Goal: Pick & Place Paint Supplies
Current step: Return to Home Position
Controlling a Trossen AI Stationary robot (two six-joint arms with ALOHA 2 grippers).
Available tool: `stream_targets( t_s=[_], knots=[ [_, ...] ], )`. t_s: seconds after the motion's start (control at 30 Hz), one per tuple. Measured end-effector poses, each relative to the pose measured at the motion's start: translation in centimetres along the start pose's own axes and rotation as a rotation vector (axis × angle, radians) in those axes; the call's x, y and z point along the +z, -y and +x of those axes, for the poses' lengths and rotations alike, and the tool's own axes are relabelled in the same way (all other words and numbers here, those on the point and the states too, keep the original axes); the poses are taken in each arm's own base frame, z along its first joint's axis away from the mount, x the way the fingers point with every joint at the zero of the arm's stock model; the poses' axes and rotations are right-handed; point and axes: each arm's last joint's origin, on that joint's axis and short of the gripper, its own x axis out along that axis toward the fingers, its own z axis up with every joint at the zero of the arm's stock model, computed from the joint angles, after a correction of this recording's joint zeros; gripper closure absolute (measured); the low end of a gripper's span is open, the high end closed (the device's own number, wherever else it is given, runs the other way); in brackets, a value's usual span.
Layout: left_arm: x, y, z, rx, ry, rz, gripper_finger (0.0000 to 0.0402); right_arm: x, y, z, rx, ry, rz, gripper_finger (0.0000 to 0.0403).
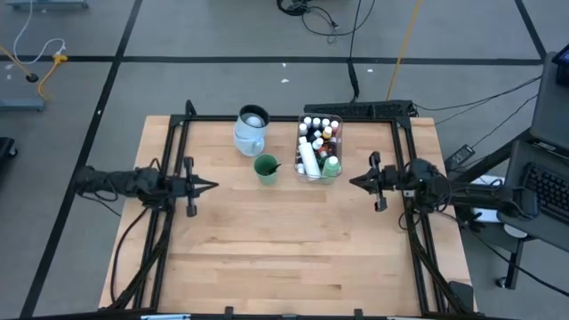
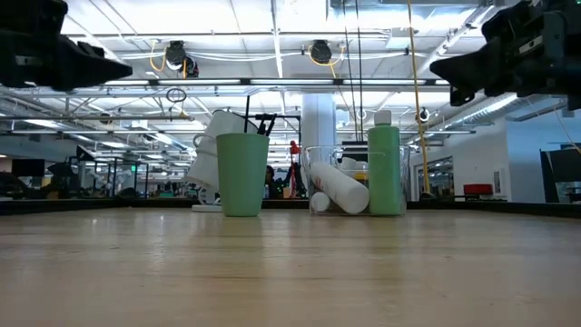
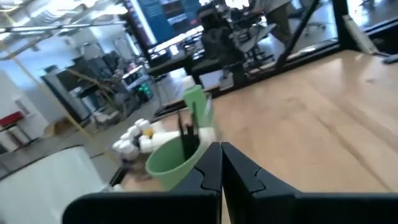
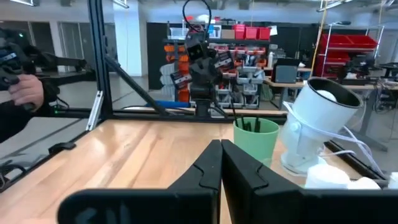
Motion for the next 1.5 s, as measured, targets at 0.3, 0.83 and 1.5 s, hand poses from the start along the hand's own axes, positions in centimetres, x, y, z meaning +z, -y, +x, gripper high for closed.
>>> stream_targets(
  t_s=[0.3, 0.83, 1.5],
  knots=[
    [-1.1, -0.2, 0.5, -0.143, 0.051, -0.051, 0.0401, 0.3, 0.8, -1.2, -0.088, 0.097, 0.009, 0.0403],
    [-2.4, -0.4, 1.3, -0.125, 0.059, -0.119, 0.0401, 0.1, 1.0, -1.2, -0.109, 0.078, 0.035, 0.0403],
    [-2.4, -0.3, 1.3, -0.131, 0.055, -0.167, 0.0401, 0.6, 0.1, -3.2, -0.104, 0.143, -0.013, 0.0403]
  ],
)
